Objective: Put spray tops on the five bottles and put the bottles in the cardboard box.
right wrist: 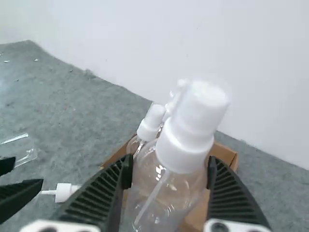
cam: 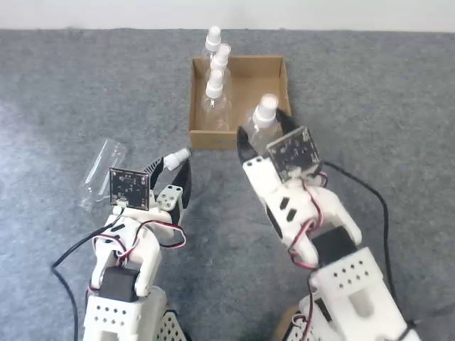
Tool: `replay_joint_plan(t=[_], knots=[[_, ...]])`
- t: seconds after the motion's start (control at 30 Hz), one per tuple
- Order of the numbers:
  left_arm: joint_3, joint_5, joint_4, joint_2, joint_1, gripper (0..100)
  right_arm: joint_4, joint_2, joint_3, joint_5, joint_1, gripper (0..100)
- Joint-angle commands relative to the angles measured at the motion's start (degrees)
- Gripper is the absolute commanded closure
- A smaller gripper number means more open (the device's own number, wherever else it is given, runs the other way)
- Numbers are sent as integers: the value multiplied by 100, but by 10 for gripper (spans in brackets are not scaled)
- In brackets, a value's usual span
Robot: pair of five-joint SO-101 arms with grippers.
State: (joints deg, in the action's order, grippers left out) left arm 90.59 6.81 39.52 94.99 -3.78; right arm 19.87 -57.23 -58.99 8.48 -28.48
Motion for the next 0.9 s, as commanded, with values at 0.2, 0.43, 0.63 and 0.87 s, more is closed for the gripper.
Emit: replay_joint_plan(t=[0.2,0.43,0.63,0.87], knots=[[-119,-26,-158,70,44,840,-699,2018,1591,-79,303,837],[-127,-26,-158,70,44,840,-1385,3090,2154,-79,462,837],[-127,-26,-158,70,44,840,-1543,4198,2971,-79,673,837],[-119,-264,-149,70,44,841,-1543,5552,4149,-79,840,836]])
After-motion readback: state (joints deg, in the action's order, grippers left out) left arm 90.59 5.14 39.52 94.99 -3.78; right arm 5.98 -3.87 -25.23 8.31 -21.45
